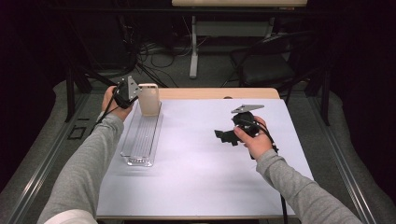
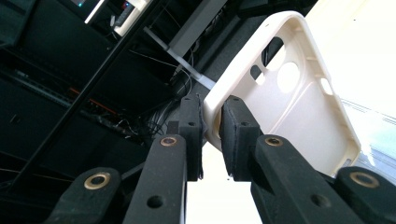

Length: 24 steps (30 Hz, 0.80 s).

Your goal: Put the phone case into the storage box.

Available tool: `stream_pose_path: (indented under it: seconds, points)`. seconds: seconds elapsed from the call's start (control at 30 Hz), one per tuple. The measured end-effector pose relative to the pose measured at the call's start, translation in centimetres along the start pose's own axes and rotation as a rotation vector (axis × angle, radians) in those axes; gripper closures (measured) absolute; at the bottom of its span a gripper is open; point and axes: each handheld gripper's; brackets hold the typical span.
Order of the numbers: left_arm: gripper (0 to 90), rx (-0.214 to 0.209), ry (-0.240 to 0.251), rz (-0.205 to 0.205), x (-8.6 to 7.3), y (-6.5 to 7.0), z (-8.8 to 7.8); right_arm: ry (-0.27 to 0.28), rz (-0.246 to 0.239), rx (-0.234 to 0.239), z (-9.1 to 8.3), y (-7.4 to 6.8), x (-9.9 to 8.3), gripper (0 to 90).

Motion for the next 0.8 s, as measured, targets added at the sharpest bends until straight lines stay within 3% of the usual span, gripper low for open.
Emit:
stream_pose_path:
  seconds: [0.47, 0.8]
  points:
    - [79.6, 0.034, -0.017, 0.058, -0.27, -0.09, 0.32, -0.006, 0.005, 0.006, 0.34, -0.20, 0.07, 5.7]
    - [79.3, 0.035, -0.017, 0.043, -0.37, -0.29, 0.64, -0.009, 0.005, 0.004, 0.46, -0.14, 0.07, 5.8]
Point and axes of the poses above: each handheld gripper's, and its own axes: z roughly forward along the jaws, x roughly out of its top, y roughly to its right, and after that the axes turned 14 degrees about -y, right-handed
